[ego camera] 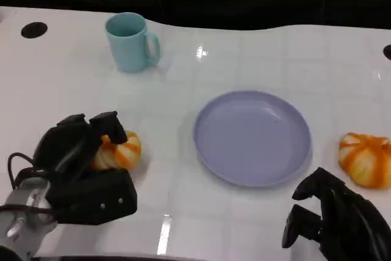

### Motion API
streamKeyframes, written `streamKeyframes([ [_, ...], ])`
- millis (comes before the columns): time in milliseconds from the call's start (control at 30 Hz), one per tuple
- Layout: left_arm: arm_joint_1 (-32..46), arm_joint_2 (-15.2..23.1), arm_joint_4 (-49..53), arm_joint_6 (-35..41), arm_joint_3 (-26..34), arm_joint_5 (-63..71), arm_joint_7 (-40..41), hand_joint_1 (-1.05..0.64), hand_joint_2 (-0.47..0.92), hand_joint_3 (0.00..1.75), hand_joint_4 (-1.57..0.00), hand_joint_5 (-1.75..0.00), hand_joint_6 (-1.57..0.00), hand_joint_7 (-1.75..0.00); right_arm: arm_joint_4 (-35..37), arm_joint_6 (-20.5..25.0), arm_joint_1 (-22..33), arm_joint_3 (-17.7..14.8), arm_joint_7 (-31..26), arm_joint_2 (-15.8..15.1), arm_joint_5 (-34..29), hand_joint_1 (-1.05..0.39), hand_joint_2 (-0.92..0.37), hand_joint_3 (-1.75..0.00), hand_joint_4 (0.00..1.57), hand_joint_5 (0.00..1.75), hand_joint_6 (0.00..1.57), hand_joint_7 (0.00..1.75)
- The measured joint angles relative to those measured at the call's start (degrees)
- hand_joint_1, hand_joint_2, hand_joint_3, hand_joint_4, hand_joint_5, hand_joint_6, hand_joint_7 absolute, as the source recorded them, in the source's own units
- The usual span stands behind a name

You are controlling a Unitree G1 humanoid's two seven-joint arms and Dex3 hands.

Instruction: Grasp the bread from the table and place it into the plate.

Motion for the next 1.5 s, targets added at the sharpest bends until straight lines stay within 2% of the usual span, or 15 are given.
streamKeyframes([
  [233, -0.37, -0.37, -4.41, -0.06, 0.74, -0.07, -0.97, -0.19, 0.61, 0.93, -0.82, -1.75, -0.63, -1.75, 0.55, -0.01, -0.05, 0.01, 0.04, -0.01, -0.05, -0.54, -0.92, -0.45, 0.71, 1.75, 0.41, 1.74],
  [500, -2.52, -1.49, -6.48, -1.09, 1.1, -0.82, -1.99, -0.21, 0.64, 0.95, -0.83, -1.75, -0.65, -1.75, 0.54, -0.01, -0.05, 0.08, 0.04, -0.01, -0.04, -0.55, -0.92, -0.45, 0.7, 1.75, 0.41, 1.75],
  [567, -3.08, -2.08, -6.69, -1.47, 1.12, -1.11, -2.0, -0.21, 0.61, 0.99, -0.85, -1.75, -0.65, -1.75, 0.54, -0.01, -0.04, 0.11, 0.04, 0.0, -0.06, -0.55, -0.92, -0.45, 0.7, 1.75, 0.41, 1.75],
  [800, -4.51, -4.31, -7.87, -1.95, 1.21, -1.76, -3.2, -0.23, 0.62, 1.12, -0.89, -1.75, -0.7, -1.75, 0.47, -0.01, 0.02, 0.2, 0.0, 0.1, 0.04, -0.54, -0.92, -0.44, 0.69, 1.75, 0.4, 1.74],
  [1133, -6.69, -7.28, -8.29, -2.27, 0.66, -1.79, -5.38, -0.23, 0.62, 1.19, -0.9, -1.75, -0.71, -1.75, 0.24, 0.08, 0.08, 0.35, 0.33, 0.1, 0.04, -0.54, -0.92, -0.44, 0.7, 1.75, 0.41, 1.73],
  [1500, -8.8, -10.08, -8.33, -2.68, -2.27, -1.28, -6.91, -0.23, 0.55, 1.14, -0.91, -1.75, -0.7, -1.75, 0.21, 0.03, 0.5, 0.63, 0.37, 0.11, -0.02, -0.53, -0.92, -0.45, 0.69, 1.75, 0.43, 1.72],
])
